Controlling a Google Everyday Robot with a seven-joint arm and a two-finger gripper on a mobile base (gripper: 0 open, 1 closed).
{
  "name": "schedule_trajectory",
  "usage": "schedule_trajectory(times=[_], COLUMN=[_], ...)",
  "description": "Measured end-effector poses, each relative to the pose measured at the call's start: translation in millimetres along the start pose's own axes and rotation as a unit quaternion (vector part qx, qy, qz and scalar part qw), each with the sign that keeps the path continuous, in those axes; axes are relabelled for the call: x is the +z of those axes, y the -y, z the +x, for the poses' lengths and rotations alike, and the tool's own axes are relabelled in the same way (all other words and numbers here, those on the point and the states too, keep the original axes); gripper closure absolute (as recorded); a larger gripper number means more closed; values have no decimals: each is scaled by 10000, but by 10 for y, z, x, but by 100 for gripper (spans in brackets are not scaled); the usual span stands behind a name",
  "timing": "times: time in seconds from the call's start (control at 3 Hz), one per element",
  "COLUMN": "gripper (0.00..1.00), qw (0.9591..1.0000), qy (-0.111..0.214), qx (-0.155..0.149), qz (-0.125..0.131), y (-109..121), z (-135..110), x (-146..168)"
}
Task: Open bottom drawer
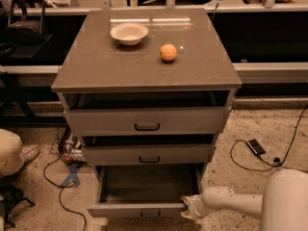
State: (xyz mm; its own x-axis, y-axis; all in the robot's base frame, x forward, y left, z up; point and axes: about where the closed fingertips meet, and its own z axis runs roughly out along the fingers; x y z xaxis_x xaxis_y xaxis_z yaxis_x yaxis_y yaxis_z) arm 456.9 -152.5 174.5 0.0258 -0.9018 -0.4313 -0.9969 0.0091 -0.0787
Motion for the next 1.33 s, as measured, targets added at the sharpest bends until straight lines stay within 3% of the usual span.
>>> schedule_trajectory(times=[0.33,0.67,1.33], gripper=[12,0,0], qw=[10000,10000,9997], qy=[7,13,-109], qx=[0,1,168], qz=[-15,-28,-133], y=[-16,-28,-103], z=[-6,-11,31], x=[15,27,94])
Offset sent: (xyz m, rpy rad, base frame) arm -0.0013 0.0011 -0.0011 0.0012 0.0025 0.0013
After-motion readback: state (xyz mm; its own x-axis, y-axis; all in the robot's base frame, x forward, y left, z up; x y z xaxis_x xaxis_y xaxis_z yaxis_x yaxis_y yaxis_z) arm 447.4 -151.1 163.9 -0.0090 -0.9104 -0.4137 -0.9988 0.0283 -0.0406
